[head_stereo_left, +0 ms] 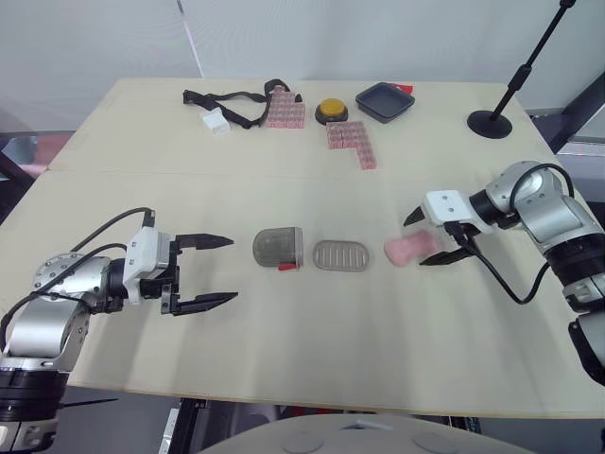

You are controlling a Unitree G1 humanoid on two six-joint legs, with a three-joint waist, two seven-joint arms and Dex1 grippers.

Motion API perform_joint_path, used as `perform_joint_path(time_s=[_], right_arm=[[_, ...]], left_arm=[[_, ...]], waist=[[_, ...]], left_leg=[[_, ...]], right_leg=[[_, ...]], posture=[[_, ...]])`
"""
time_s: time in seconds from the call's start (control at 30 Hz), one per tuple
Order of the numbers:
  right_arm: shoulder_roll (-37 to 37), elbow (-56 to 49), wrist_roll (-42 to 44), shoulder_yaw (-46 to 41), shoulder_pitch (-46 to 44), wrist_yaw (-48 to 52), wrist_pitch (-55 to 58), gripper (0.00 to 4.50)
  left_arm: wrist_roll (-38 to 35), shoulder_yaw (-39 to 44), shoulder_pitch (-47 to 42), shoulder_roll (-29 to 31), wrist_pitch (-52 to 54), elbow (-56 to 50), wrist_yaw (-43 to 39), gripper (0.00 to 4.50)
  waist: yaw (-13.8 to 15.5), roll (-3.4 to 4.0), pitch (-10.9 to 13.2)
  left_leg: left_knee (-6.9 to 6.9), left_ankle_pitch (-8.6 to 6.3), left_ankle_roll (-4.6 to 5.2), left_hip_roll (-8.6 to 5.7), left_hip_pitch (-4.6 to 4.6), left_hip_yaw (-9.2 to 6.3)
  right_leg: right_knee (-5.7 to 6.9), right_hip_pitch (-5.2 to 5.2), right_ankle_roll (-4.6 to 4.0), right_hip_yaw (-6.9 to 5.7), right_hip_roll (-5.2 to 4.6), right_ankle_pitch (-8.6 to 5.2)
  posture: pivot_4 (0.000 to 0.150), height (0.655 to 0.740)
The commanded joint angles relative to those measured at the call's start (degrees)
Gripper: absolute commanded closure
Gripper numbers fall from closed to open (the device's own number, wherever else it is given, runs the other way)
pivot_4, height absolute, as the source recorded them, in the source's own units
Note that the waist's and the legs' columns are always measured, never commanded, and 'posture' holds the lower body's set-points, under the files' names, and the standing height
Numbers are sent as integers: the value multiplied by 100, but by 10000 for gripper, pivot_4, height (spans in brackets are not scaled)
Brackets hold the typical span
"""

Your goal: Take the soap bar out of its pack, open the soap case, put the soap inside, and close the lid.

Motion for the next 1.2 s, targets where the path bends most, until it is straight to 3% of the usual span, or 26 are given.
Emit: perform_joint_path(time_s=[0.03, 0.47, 0.53, 0.7, 0.8, 1.0, 1.13, 1.2], right_arm=[[46, 19, -46, -28, -121, 129, -24, 0], [282, 405, -162, 141, -351, 290, -626, 0], [287, 501, -204, 173, -366, 289, -719, 2584], [325, 642, -262, 185, -438, 256, -764, 20804], [312, 663, -269, 212, -437, 353, -802, 28313], [305, 452, -77, 54, -552, 384, -635, 28273], [395, -323, 187, -116, -684, 245, 319, 28273], [570, -1163, 115, -54, -630, -121, 1377, 28273]], left_arm=[[-127, -15, 1, -16, 86, -229, 136, 69], [-13, -225, 85, -81, 24, -367, 368, 69], [-21, -242, 98, -109, 34, -433, 429, 15], [19, -260, 88, -123, 24, -459, 501, 0], [67, -291, 68, -113, 12, -430, 513, 0], [135, -309, 52, -107, -44, -313, 546, 0], [126, -227, -3, -105, -32, -132, 630, 0], [160, -206, 3, -81, -144, -7, 584, 0]], waist=[[-3, 0, 0], [-3, 0, 0], [1, 0, 0], [0, 0, 0], [-5, 0, 0], [-3, 0, 0], [-15, 1, 0], [-24, 1, 0]], left_leg=[[0, 0, 0, 1, 0, 1], [2, 1, -3, 4, 2, 4], [2, 1, -3, 4, 2, 4], [5, 1, -3, 4, 1, 5], [5, 1, -4, 5, 2, 5], [5, 2, -5, 5, 2, 5], [5, 3, -6, 7, 2, 5], [5, 4, -9, 11, 4, 4]], right_leg=[[0, 0, 0, 0, 1, 0], [6, -2, 0, 5, 5, 0], [6, -2, 0, 5, 5, 0], [7, -2, 1, 5, 6, 0], [8, -2, 1, 7, 7, 0], [8, -2, 1, 7, 7, 0], [12, -4, 1, 10, 11, 0], [17, -5, 1, 11, 15, 0]], posture=[[1500, 7400], [1500, 7400], [1500, 7400], [1500, 7400], [1500, 7400], [1500, 7400], [1500, 7400], [1500, 7400]])
